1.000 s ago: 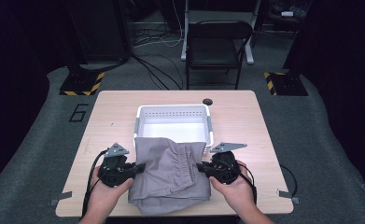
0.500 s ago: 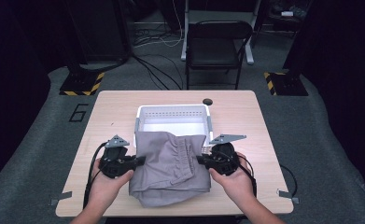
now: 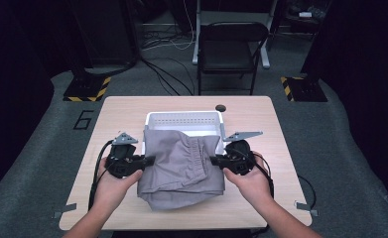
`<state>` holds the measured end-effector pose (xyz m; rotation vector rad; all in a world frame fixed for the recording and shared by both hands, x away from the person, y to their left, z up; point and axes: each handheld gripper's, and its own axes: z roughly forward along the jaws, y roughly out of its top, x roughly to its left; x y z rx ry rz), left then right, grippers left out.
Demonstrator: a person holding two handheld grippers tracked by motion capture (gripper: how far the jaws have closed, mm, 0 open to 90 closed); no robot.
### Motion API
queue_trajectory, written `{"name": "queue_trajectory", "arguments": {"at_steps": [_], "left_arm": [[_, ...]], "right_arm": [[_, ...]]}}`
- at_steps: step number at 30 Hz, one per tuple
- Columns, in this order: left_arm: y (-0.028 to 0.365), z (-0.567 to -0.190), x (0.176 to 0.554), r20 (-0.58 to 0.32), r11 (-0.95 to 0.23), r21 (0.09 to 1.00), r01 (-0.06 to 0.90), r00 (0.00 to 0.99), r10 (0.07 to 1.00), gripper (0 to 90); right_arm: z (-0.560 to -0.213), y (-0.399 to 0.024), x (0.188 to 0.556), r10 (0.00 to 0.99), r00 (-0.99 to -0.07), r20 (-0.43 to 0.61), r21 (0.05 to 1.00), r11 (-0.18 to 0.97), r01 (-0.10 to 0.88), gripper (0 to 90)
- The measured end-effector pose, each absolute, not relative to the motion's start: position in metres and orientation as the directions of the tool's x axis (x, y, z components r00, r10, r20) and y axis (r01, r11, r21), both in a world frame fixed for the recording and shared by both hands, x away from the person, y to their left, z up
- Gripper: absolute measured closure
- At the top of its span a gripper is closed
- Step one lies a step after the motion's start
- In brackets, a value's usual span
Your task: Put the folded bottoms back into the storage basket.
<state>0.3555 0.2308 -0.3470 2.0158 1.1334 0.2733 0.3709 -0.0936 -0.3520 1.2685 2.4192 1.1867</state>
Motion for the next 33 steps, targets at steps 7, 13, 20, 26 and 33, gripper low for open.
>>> {"name": "queue_trajectory", "arguments": {"at_steps": [7, 13, 20, 26, 33], "left_arm": [[0.228, -0.346, 0.358, -0.177, -0.292, 0.725, 0.624, 0.578, 0.797, 80.7], [0.228, -0.345, 0.361, -0.173, -0.307, 0.716, 0.627, 0.585, 0.792, 80.7], [0.225, -0.342, 0.363, -0.163, -0.31, 0.723, 0.618, 0.588, 0.792, 80.7], [0.226, -0.337, 0.367, -0.161, -0.301, 0.731, 0.613, 0.582, 0.797, 80.8], [0.227, -0.328, 0.378, -0.169, -0.298, 0.724, 0.622, 0.579, 0.797, 80.8]], "right_arm": [[-0.351, -0.096, 0.372, 0.749, -0.619, 0.236, 0.711, 0.301, 0.635, 84.4], [-0.35, -0.096, 0.371, 0.746, -0.625, 0.23, 0.712, 0.309, 0.631, 84.4], [-0.34, -0.097, 0.371, 0.752, -0.616, 0.234, 0.723, 0.289, 0.628, 84.5], [-0.325, -0.095, 0.376, 0.742, -0.635, 0.217, 0.742, 0.297, 0.601, 84.5], [-0.327, -0.096, 0.39, 0.755, -0.609, 0.242, 0.718, 0.284, 0.636, 84.5]]}}
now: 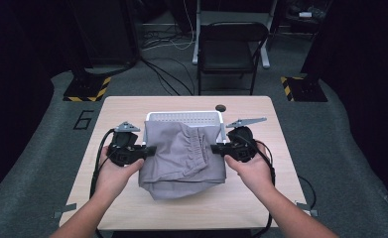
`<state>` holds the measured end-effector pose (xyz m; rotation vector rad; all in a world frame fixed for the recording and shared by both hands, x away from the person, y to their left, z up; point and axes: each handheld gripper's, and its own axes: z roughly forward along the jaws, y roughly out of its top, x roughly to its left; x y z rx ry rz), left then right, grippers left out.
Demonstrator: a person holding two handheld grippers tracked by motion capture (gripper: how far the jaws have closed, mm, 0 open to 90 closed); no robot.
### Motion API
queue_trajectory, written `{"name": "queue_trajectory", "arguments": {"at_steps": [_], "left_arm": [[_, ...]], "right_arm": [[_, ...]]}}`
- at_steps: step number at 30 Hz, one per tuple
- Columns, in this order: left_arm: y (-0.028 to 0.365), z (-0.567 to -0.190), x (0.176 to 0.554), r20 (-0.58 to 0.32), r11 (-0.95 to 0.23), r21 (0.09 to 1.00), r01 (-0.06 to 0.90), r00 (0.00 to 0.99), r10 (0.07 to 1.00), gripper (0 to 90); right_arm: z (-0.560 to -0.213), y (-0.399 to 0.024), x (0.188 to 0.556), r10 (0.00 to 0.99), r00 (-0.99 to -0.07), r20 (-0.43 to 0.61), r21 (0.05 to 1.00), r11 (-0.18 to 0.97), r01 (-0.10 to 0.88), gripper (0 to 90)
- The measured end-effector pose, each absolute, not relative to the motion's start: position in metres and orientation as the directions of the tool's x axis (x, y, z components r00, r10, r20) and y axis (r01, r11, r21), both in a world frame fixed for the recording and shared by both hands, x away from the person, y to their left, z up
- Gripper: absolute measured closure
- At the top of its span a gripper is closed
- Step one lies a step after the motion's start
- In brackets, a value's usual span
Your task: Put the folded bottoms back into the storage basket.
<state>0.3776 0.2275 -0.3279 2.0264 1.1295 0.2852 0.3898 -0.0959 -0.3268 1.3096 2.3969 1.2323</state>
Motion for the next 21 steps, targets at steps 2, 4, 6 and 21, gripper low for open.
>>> {"name": "queue_trajectory", "arguments": {"at_steps": [2, 4, 6, 21], "left_arm": [[0.227, -0.326, 0.38, -0.17, -0.298, 0.723, 0.623, 0.579, 0.798, 80.7], [0.225, -0.324, 0.383, -0.157, -0.304, 0.726, 0.617, 0.579, 0.8, 80.7], [0.225, -0.322, 0.386, -0.159, -0.302, 0.726, 0.618, 0.579, 0.8, 80.7], [0.226, -0.319, 0.417, -0.177, -0.27, 0.725, 0.633, 0.55, 0.816, 80.7]], "right_arm": [[-0.324, -0.094, 0.392, 0.761, -0.624, 0.178, 0.732, 0.322, 0.601, 84.5], [-0.317, -0.092, 0.393, 0.759, -0.626, 0.179, 0.734, 0.321, 0.599, 84.5], [-0.311, -0.09, 0.396, 0.759, -0.63, 0.164, 0.735, 0.332, 0.591, 84.5], [-0.306, -0.086, 0.428, 0.766, -0.62, 0.17, 0.717, 0.335, 0.611, 84.4]]}}
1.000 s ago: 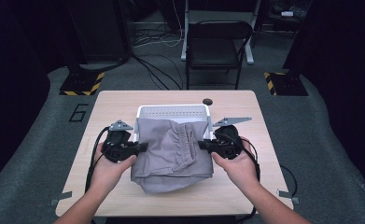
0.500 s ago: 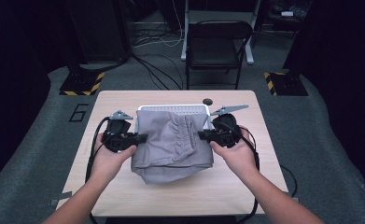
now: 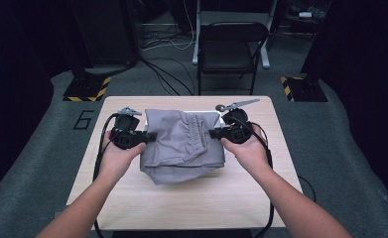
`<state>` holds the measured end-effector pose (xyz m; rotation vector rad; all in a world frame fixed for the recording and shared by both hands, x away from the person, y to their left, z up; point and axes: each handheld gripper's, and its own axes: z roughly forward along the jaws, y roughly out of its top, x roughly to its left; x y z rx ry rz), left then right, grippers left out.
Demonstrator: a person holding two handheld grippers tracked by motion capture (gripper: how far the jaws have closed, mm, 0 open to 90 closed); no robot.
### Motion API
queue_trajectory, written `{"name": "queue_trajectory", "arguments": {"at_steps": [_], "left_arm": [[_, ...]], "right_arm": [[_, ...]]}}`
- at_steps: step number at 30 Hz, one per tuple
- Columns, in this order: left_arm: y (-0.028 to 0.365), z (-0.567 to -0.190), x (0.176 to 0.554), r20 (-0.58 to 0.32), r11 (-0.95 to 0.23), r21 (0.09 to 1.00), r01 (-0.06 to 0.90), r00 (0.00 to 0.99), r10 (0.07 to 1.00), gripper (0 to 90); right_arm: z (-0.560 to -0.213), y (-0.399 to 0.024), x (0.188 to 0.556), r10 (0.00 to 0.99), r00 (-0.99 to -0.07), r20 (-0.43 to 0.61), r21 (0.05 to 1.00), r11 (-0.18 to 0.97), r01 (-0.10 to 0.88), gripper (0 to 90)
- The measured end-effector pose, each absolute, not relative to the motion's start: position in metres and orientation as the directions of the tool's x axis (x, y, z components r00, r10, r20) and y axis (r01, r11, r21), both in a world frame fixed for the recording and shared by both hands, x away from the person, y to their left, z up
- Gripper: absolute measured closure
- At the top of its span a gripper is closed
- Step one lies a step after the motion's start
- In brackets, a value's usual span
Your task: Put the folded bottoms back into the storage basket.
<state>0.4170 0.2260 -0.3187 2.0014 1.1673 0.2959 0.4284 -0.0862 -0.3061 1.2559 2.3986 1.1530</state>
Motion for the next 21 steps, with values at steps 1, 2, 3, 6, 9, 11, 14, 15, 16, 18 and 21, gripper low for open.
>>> {"name": "queue_trajectory", "arguments": {"at_steps": [1, 2, 3, 6, 9, 11, 14, 15, 16, 18, 21], "left_arm": [[0.226, -0.319, 0.419, -0.179, -0.27, 0.721, 0.638, 0.548, 0.817, 80.7], [0.226, -0.319, 0.421, -0.18, -0.271, 0.718, 0.641, 0.547, 0.818, 80.7], [0.226, -0.32, 0.424, -0.178, -0.272, 0.719, 0.64, 0.547, 0.818, 80.7], [0.225, -0.322, 0.431, -0.178, -0.267, 0.716, 0.645, 0.539, 0.823, 80.7], [0.224, -0.325, 0.437, -0.18, -0.263, 0.716, 0.647, 0.535, 0.826, 80.7], [0.224, -0.326, 0.441, -0.179, -0.266, 0.713, 0.649, 0.535, 0.826, 80.7], [0.223, -0.328, 0.446, -0.172, -0.277, 0.704, 0.654, 0.536, 0.826, 80.7], [0.223, -0.328, 0.448, -0.173, -0.277, 0.702, 0.656, 0.535, 0.827, 80.7], [0.224, -0.329, 0.45, -0.173, -0.276, 0.703, 0.655, 0.534, 0.827, 80.7], [0.223, -0.33, 0.452, -0.174, -0.266, 0.706, 0.657, 0.525, 0.833, 80.7], [0.223, -0.331, 0.456, -0.169, -0.266, 0.709, 0.653, 0.523, 0.835, 80.7]], "right_arm": [[-0.308, -0.086, 0.432, 0.766, -0.621, 0.167, 0.72, 0.336, 0.607, 84.5], [-0.308, -0.086, 0.433, 0.769, -0.616, 0.173, 0.713, 0.333, 0.617, 84.5], [-0.308, -0.086, 0.435, 0.774, -0.608, 0.177, 0.712, 0.326, 0.622, 84.5], [-0.31, -0.086, 0.442, 0.777, -0.608, 0.162, 0.715, 0.333, 0.615, 84.4], [-0.312, -0.084, 0.448, 0.783, -0.601, 0.157, 0.713, 0.332, 0.618, 84.4], [-0.312, -0.083, 0.45, 0.792, -0.589, 0.161, 0.706, 0.325, 0.629, 84.5], [-0.314, -0.081, 0.456, 0.792, -0.593, 0.145, 0.708, 0.336, 0.621, 84.5], [-0.314, -0.081, 0.458, 0.793, -0.594, 0.138, 0.702, 0.345, 0.623, 84.4], [-0.315, -0.08, 0.46, 0.795, -0.592, 0.135, 0.708, 0.341, 0.619, 84.4], [-0.316, -0.079, 0.463, 0.794, -0.596, 0.119, 0.707, 0.353, 0.612, 84.4], [-0.316, -0.076, 0.466, 0.798, -0.59, 0.119, 0.705, 0.35, 0.616, 84.4]]}}
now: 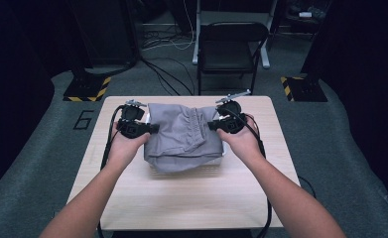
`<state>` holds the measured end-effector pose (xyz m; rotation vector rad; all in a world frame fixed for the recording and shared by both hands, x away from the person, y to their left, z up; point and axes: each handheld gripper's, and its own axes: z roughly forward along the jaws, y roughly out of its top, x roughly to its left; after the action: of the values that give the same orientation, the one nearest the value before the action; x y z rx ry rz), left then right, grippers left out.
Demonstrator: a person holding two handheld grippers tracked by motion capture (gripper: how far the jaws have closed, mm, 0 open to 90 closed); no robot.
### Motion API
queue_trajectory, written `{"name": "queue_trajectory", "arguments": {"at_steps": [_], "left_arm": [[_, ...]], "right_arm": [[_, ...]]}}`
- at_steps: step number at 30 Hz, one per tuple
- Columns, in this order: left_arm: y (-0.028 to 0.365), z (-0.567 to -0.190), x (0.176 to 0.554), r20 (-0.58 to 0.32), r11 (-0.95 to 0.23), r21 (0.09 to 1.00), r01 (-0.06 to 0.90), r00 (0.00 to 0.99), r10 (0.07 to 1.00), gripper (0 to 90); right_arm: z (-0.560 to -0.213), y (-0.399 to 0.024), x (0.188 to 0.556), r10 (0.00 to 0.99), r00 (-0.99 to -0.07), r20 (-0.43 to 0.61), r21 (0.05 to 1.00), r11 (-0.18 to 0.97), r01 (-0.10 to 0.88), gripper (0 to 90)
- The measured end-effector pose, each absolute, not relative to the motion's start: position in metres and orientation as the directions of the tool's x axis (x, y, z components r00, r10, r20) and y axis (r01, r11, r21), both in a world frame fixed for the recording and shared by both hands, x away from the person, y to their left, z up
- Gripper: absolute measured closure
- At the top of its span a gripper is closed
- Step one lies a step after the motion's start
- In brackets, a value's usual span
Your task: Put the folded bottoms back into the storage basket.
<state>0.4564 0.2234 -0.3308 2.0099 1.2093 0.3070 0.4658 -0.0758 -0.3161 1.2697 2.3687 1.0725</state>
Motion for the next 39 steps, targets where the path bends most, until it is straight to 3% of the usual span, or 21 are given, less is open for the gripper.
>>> {"name": "queue_trajectory", "arguments": {"at_steps": [39], "left_arm": [[0.224, -0.345, 0.506, -0.165, -0.256, 0.697, 0.67, 0.496, 0.853, 80.7]], "right_arm": [[-0.335, -0.068, 0.514, 0.822, -0.559, 0.109, 0.697, 0.337, 0.633, 84.4]]}}
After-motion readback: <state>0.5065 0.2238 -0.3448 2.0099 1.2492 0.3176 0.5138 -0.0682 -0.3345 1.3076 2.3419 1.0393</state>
